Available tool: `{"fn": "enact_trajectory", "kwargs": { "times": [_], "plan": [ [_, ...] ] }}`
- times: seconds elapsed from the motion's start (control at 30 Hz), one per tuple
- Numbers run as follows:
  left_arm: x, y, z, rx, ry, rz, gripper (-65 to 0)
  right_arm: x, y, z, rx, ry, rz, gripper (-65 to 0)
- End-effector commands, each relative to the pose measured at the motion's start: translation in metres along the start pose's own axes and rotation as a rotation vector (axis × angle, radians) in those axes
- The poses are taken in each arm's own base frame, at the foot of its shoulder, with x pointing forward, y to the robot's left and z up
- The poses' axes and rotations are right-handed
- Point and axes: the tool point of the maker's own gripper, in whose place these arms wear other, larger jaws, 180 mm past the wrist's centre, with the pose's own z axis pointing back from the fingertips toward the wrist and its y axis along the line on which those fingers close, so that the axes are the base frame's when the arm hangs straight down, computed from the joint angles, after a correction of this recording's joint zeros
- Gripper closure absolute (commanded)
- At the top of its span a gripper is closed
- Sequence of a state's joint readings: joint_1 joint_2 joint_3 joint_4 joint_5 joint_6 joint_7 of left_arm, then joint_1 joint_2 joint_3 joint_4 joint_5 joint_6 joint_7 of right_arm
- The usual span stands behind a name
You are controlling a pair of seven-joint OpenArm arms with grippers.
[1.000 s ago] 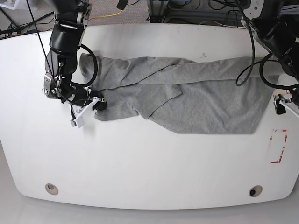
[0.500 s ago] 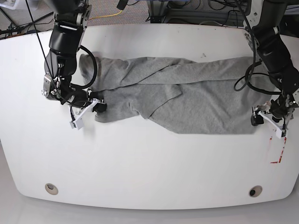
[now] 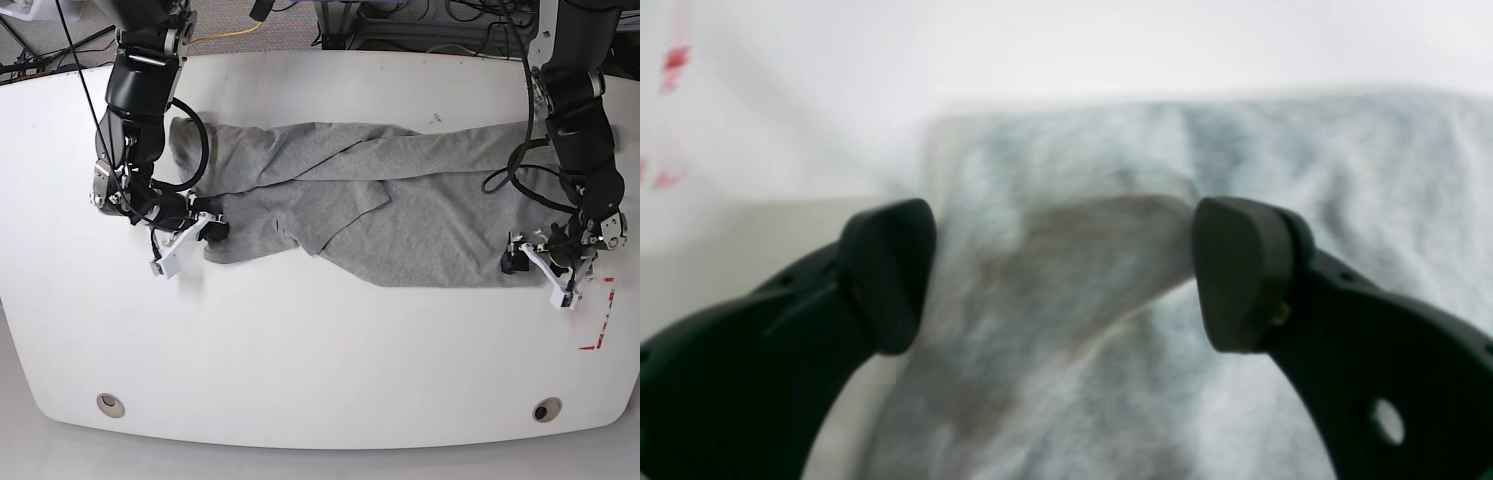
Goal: Fold the T-shirt properly
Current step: 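Lift the shirt with both grippers and swing it toward the left gripper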
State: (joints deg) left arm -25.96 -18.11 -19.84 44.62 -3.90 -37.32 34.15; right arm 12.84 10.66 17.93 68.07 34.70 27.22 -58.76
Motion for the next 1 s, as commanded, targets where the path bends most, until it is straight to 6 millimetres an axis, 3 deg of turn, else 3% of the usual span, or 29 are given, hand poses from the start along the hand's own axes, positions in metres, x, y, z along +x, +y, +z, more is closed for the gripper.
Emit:
{"fn": "enact_trajectory", "kwargs": {
  "times": [0.0, 0.07, 0.3, 0.37, 0.43, 0.6, 0.77, 0.97],
  "plan": [
    [0.002, -0.003, 0.003, -0.027, 0.025, -0.043, -53.3, 0.024, 0.004, 0.007, 0.015, -0.061, 0.028, 0.0],
    [0.001, -0.001, 0.004, -0.023, 0.027, -0.041, -46.5, 0.024, 0.004, 0.007, 0.015, -0.061, 0.028, 0.0],
    [-0.013, -0.002, 0.002, -0.027, 0.003, -0.031, -8.2, 0.026, -0.001, 0.012, 0.002, -0.064, 0.035, 0.0],
    [-0.014, -0.002, 0.002, -0.027, 0.002, -0.030, -0.6, 0.027, -0.002, 0.013, -0.001, -0.065, 0.037, 0.0],
    [-0.015, -0.002, 0.002, -0.027, 0.002, -0.031, 0.0, 0.030, -0.003, 0.014, -0.003, -0.070, 0.044, 0.0],
    [-0.011, -0.001, 0.004, -0.023, -0.007, -0.032, 0.0, 0.059, 0.010, 0.030, -0.013, -0.144, 0.125, 0.0],
    [0.017, 0.004, 0.021, 0.024, -0.030, -0.112, 0.0, 0.087, 0.012, 0.046, -0.037, -0.198, 0.185, 0.0],
    [0.058, 0.018, 0.062, 0.141, -0.035, -0.249, 0.0, 0.127, 0.019, 0.062, -0.043, -0.267, 0.227, 0.0]
  ]
}}
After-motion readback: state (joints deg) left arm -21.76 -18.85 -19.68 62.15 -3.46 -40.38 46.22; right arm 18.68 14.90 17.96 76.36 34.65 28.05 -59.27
